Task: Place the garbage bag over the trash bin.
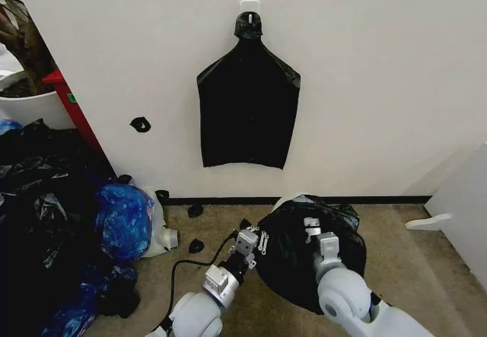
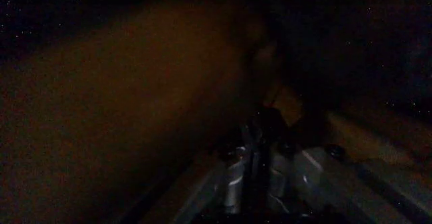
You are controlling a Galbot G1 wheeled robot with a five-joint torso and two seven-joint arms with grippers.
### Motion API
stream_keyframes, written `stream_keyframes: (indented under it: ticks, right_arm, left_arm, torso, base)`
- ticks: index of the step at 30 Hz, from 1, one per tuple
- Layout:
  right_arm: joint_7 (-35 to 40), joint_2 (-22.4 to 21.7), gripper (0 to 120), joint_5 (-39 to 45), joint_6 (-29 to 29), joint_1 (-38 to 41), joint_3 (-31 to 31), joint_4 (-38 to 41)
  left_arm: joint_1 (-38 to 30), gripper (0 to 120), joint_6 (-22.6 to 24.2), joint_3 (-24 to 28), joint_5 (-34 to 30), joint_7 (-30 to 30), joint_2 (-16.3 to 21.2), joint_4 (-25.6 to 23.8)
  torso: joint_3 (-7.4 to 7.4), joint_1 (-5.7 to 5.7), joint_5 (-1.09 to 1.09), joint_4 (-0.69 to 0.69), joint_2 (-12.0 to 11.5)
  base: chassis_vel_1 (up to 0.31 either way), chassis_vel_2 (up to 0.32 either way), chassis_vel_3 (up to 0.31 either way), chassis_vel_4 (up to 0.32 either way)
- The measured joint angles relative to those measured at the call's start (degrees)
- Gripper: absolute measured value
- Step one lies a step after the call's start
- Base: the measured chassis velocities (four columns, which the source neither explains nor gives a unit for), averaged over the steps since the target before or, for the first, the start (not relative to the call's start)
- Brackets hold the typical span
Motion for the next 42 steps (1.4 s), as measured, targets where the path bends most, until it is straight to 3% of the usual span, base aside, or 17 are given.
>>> stream_keyframes:
  ticks: [10,15,18,26,30,33,37,42]
  right_arm:
    - [6.1,0.8,0,8.8,-10.0,1.9,-1.8,-2.0]
    - [7.8,1.3,0,8.4,-12.5,3.0,-3.3,-4.0]
    - [7.8,1.5,0,2.5,-13.0,3.9,-3.9,-6.6]
    - [4.3,1.5,0,-14.0,-9.2,4.4,-2.2,-9.9]
    - [3.7,1.4,0,-18.2,-8.2,3.7,-0.8,-10.1]
    - [2.4,1.1,0,-20.8,-4.1,1.9,0.6,-9.2]
    - [-2.1,0.4,0,-19.3,5.0,-1.7,2.1,-4.9]
    - [-3.6,-0.6,0,-11.6,8.0,-4.9,2.1,1.1]
  left_arm:
    - [-0.1,1,-0.2,0.0,0.0,0.0,0.2,0.0]
    - [0.0,1,-0.2,0.2,-0.1,0.0,0.0,-0.7]
    - [0.2,1,-0.1,0.2,-0.2,0.0,0.2,-1.4]
    - [0.5,1,0.1,0.2,-0.9,-0.1,0.4,-2.1]
    - [0.5,1,0.2,0.2,-1.3,-0.1,0.5,-2.1]
    - [0.5,1,0.3,0.2,-1.7,-0.1,0.6,-2.1]
    - [0.4,1,0.3,0.1,-1.9,-0.2,0.7,-2.1]
    - [0.4,1,0.4,0.0,-2.3,-0.3,0.9,-1.8]
  torso:
    - [0.0,0.0,0.01,0.0,0.0]
    - [0.0,0.0,0.01,0.0,0.0]
    - [0.0,0.0,0.0,0.0,0.0]
    - [0.0,0.0,0.01,0.0,0.0]
    - [0.0,0.0,0.01,0.0,0.0]
    - [0.0,0.0,0.01,0.0,0.0]
    - [0.0,0.0,0.01,0.0,0.0]
    - [0.0,0.0,0.0,0.0,0.0]
  base:
    - [0.0,0.0,0.0,0.0]
    - [0.0,0.0,0.0,0.0]
    - [0.0,0.0,0.0,0.0]
    - [0.0,0.0,0.0,0.0]
    - [0.0,0.0,0.0,0.0]
    - [0.0,0.0,0.0,0.0]
    - [0.0,0.0,0.0,0.0]
    - [0.0,0.0,0.0,0.0]
